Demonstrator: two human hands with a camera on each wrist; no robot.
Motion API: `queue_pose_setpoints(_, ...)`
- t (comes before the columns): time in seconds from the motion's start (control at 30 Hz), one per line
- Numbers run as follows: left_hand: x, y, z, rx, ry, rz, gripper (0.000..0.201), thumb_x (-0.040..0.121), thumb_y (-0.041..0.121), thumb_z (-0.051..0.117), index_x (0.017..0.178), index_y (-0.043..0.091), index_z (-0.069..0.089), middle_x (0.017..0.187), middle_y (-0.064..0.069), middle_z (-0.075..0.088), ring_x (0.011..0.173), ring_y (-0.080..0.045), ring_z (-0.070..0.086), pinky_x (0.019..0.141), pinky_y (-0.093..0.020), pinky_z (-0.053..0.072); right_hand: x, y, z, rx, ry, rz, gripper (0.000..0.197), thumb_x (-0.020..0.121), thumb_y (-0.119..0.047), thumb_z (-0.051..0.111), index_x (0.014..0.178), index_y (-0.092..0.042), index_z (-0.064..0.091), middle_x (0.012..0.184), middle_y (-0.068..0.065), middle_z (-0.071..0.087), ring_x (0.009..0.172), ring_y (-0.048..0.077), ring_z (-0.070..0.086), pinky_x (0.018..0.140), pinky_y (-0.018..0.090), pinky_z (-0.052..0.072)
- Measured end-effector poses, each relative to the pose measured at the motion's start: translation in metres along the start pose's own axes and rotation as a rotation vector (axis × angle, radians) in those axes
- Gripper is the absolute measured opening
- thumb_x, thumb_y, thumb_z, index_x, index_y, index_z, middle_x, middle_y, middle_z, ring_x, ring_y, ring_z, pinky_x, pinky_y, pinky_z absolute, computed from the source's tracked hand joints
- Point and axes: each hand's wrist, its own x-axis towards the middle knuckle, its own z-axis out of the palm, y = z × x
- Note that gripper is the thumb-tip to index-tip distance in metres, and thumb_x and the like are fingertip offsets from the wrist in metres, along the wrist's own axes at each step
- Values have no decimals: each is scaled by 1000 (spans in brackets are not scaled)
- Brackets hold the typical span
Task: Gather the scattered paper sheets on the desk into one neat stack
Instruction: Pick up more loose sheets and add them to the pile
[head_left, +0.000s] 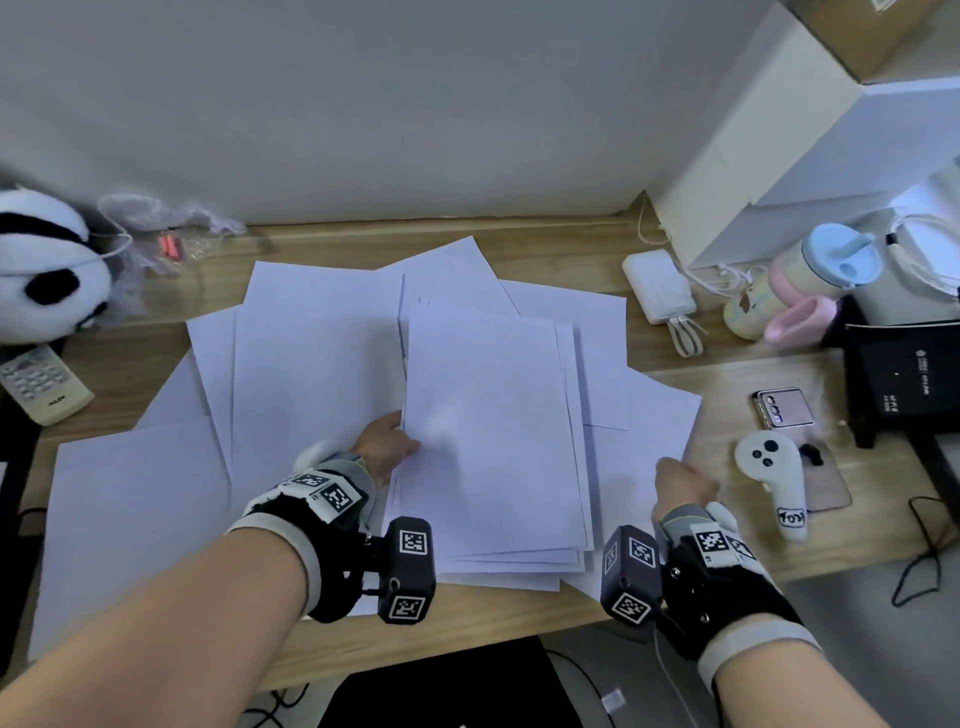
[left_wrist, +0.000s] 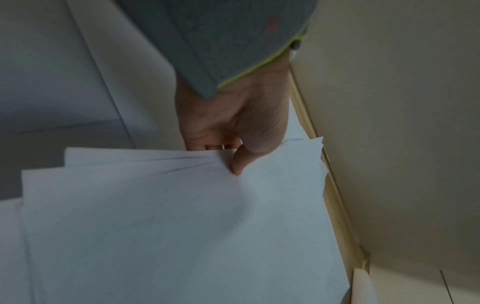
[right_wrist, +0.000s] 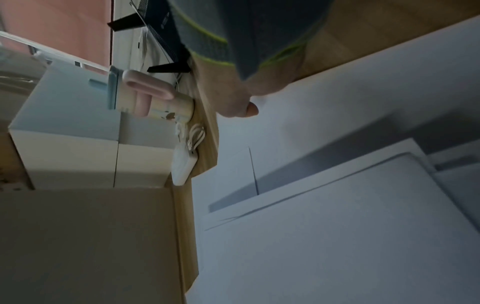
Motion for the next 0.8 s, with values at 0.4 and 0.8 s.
queue_pose_setpoints(0.4,14,3,21,180,91,-47,33,88,-6,46,83,26,51,103,-8,52,95,-23,50,101,-42,46,-45,-51,-47,-313,-232,-387,32,91,-11,52,118,5,57,124,17,60,116,35,54,99,39,40)
queue_pose_setpoints(0.8,4,3,12,21,41,-86,24,86,-11,40,94,0,59,92,-17,57,85,-27,56,77,-37,47,-114,-149,-79,328,-250,-866,26,88,-19,53,112,-22,61,106,-4,58,99,5,60,83,7,49)
